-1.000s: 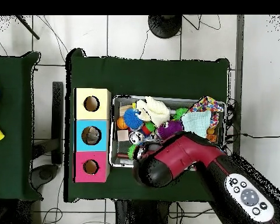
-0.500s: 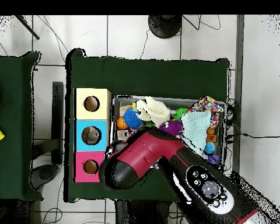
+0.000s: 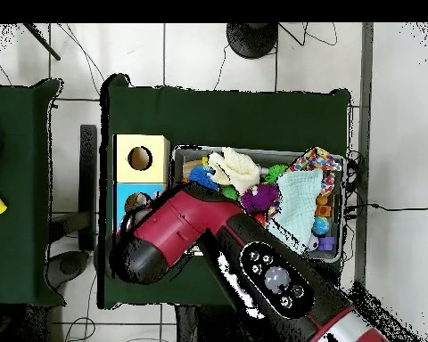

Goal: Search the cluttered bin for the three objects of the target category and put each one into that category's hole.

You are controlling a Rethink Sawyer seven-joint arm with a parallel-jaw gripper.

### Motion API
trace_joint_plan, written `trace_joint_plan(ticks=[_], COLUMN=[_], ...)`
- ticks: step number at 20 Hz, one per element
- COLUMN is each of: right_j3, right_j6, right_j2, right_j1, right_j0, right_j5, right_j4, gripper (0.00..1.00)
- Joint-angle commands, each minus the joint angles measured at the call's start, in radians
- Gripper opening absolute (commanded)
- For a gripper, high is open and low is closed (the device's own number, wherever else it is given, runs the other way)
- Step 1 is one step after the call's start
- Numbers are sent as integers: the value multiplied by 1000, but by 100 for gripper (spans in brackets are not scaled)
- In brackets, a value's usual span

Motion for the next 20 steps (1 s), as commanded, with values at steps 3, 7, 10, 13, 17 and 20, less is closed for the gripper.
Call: trace_joint_plan(ticks=[3,7,10,13,17,20], right_j3=[-151,-169,-162,-144,-104,-79], right_j6=[304,309,315,320,283,233], right_j2=[-84,-81,-82,-96,-91,-94], right_j1=[-4,-3,-8,-13,-19,-1], right_j0=[25,38,47,64,42,21], right_j5=[-68,-101,-133,-162,-216,-237], right_j4=[39,58,65,50,30,2], gripper=[0,0,0,0,0,0])
